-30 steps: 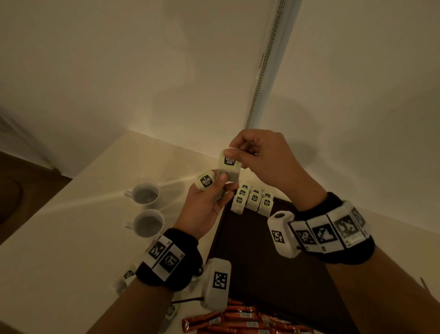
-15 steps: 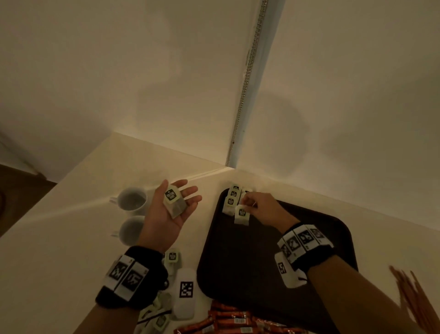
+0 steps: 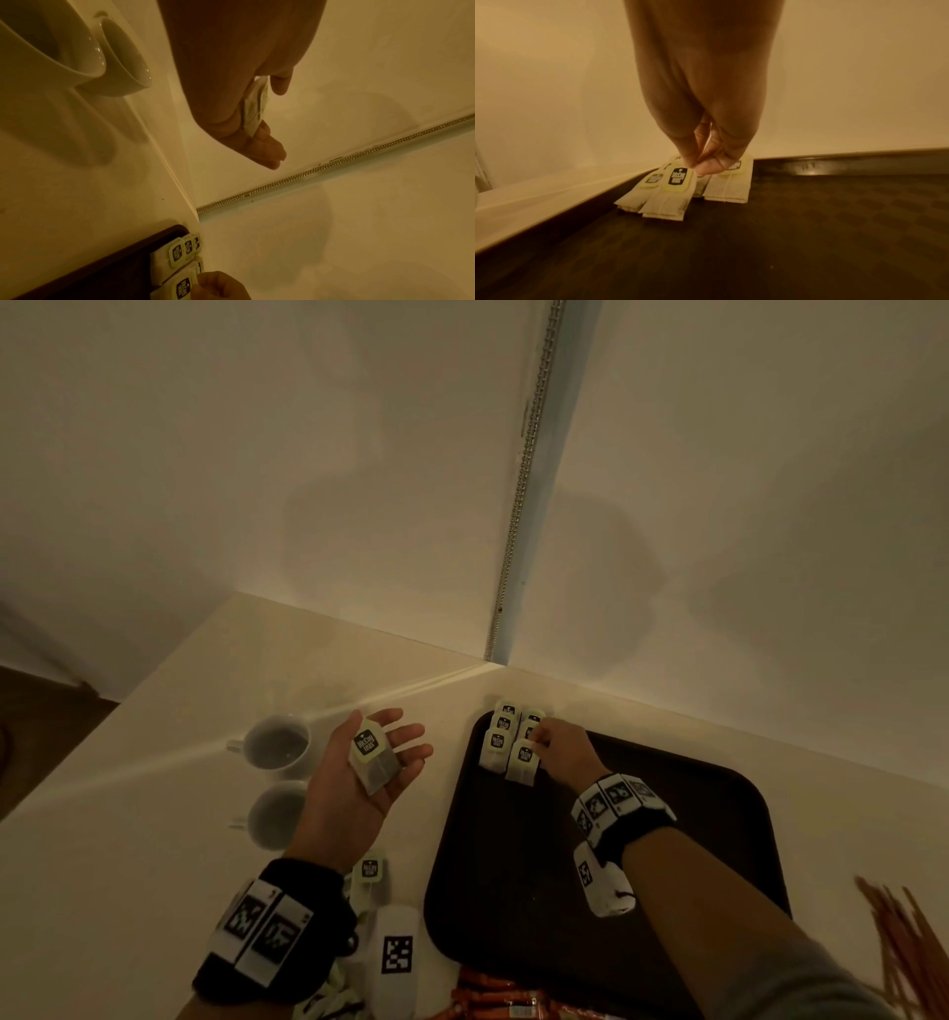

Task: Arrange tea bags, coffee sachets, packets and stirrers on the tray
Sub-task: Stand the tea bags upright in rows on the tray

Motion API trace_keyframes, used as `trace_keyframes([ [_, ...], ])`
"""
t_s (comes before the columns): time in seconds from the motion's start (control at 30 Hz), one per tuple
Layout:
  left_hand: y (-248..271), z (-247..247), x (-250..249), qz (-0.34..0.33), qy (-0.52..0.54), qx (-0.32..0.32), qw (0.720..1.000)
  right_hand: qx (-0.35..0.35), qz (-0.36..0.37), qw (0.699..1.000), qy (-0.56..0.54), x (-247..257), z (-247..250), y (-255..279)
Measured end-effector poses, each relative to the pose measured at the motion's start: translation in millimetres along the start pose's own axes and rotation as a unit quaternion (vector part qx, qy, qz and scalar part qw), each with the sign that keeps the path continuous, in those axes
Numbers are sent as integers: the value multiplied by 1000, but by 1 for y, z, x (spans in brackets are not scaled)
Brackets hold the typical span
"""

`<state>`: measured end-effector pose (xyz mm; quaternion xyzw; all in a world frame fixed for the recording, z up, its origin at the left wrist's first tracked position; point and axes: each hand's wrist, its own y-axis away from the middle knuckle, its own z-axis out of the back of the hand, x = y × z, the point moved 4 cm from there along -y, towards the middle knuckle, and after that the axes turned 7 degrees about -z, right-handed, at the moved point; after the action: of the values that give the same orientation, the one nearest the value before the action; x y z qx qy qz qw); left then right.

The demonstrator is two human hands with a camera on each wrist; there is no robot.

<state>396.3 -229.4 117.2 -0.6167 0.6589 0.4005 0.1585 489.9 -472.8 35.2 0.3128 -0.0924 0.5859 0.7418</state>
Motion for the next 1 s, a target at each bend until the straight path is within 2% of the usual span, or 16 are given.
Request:
trace_keyframes([
  [0.2, -1, 1, 0, 1, -2, 16, 1000, -16, -11, 1000, 5, -2, -2, -10],
  [0.33, -1, -2, 0, 13, -58, 45, 997, -46, 4, 999, 6, 7, 5, -6],
  [0.43, -3, -12, 0, 32, -105, 77, 991, -58, 120, 985, -110, 54, 24, 23],
  [0.5, -5, -22, -1, 26, -135, 100, 986, -12, 239, 954, -181, 99, 40, 58],
  [0.57, -5, -32, -4, 4, -162, 122, 979, 41, 337, 927, -158, 133, 51, 90],
  [0.67, 0, -46, -12, -29, -177, 153, 972, 38, 405, 905, -127, 159, 64, 114],
  [0.73, 3, -50, -16, -65, -167, 162, 970, 16, 411, 905, -107, 167, 75, 121],
  [0.87, 8, -47, -23, -198, -182, 183, 945, -27, 401, 912, -81, 180, 105, 135],
  [1.0, 18, -55, -23, -214, -180, 180, 943, -56, 395, 916, -50, 198, 125, 150],
])
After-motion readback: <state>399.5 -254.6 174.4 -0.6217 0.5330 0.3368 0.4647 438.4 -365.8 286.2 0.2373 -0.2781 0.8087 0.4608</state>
